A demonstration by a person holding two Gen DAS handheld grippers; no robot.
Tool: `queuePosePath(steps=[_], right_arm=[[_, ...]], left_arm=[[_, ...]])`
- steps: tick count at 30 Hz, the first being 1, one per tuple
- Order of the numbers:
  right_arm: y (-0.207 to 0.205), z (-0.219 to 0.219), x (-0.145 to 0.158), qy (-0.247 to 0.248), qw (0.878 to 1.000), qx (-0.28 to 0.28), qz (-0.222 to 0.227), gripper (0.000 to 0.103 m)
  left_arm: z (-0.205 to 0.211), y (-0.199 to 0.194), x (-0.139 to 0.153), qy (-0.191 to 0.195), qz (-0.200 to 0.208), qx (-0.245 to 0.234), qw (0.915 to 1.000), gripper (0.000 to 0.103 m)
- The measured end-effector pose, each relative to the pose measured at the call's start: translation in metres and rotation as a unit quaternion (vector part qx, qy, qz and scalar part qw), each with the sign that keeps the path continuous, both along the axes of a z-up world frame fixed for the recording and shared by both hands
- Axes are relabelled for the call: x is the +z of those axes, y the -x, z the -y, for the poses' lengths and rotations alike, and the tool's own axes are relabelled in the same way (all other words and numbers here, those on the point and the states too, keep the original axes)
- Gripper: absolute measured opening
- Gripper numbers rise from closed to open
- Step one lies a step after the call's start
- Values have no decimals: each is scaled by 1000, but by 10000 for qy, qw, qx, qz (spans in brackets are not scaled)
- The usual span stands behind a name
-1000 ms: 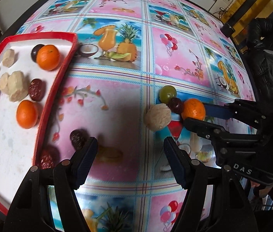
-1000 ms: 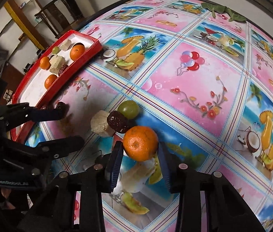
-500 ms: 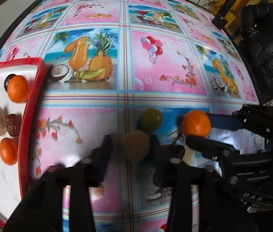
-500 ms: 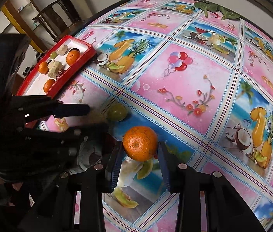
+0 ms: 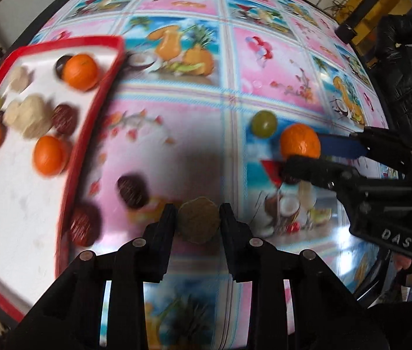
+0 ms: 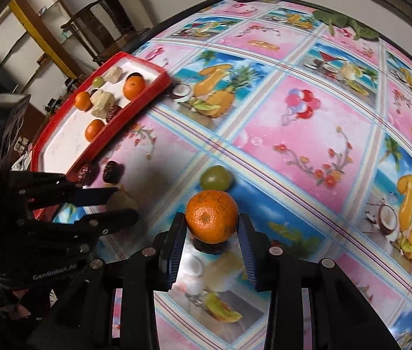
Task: Organize fruits
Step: 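Carry the tan cake and the orange over the red-rimmed tray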
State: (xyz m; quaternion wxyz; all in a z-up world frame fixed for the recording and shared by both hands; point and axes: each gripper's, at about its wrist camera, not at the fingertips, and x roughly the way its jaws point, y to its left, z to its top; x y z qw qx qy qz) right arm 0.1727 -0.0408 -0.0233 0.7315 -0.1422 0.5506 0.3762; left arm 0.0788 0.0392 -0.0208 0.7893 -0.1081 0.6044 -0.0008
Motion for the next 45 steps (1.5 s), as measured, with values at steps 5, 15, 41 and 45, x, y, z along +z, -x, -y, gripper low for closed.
queuePosePath(steps=[5, 15, 41, 45], right_arm=[[9, -15, 2, -20, 9998, 193, -3, 37], [25, -37, 12, -129, 9988, 471, 58, 37], [38, -60, 28, -184, 9969, 744, 196, 37], [40, -71, 32, -216, 9958, 857, 221, 37]], left_arm=[[-8, 18, 6, 23, 17, 155, 9999, 28], [-17, 30, 18, -17, 121, 284, 9995, 28], [-43, 43, 37, -182, 269, 473, 9984, 28], [-54, 46, 41, -239, 304, 571, 9976, 28]])
